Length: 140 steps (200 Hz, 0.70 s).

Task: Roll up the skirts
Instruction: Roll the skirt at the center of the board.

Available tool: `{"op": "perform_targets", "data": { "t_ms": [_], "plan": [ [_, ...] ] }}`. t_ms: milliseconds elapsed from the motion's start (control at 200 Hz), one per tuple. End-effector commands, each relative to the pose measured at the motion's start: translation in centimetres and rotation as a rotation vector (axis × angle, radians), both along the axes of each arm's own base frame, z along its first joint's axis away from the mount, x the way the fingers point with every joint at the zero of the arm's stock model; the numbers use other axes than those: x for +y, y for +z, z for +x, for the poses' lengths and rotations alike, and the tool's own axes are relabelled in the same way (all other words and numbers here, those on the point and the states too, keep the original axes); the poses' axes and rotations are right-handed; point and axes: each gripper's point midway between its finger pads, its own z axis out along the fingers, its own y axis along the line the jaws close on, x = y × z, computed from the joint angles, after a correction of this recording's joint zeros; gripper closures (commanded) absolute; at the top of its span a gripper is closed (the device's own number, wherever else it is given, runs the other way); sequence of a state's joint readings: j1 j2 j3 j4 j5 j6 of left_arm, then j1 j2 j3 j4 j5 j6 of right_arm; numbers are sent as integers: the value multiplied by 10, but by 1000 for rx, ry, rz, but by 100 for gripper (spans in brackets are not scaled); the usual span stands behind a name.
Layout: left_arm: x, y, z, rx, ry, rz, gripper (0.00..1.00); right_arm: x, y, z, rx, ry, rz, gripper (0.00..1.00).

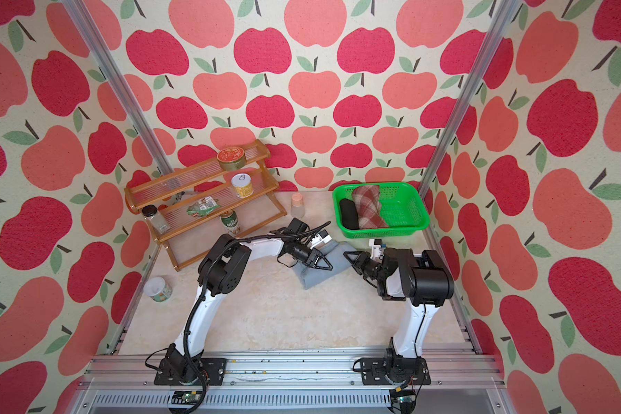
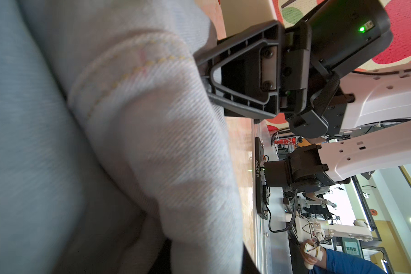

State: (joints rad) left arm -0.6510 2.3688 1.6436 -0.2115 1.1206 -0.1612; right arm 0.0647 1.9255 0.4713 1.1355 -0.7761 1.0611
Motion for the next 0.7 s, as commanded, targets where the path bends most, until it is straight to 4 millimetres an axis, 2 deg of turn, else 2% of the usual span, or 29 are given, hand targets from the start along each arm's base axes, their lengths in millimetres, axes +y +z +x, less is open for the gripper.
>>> {"op": "perform_targets", "data": {
  "t_ms": [0, 105, 160, 255, 320, 345, 420, 515, 600, 695],
  "plan": [
    [66, -91, -23, 140, 124, 451, 67, -3, -5, 4, 27, -42, -23, 80],
    [92, -73, 9, 5, 241, 519, 64, -4, -5, 1, 37, -39, -49, 82],
    [107, -59, 27, -124, 317, 574, 64, -5, -6, 0, 47, -37, -58, 82],
    [125, -19, 50, -370, 445, 587, 63, -5, -7, -2, 57, -37, -60, 83],
    [127, 22, 57, -556, 506, 539, 57, -5, -8, -3, 66, -34, -62, 83],
    [129, 31, 55, -631, 517, 534, 54, -5, -8, -3, 70, -33, -64, 83],
    [115, 72, 40, -877, 487, 467, 44, -4, -7, -3, 73, -28, -69, 83],
    [96, 99, 15, -1116, 402, 428, 35, -4, -4, -4, 74, -21, -81, 84],
    [79, 107, -8, -1264, 309, 405, 19, -4, 0, -4, 71, -14, -91, 84],
    [65, 99, -26, -1356, 209, 436, 17, -3, 4, -4, 74, 0, -106, 83]
  ]
}}
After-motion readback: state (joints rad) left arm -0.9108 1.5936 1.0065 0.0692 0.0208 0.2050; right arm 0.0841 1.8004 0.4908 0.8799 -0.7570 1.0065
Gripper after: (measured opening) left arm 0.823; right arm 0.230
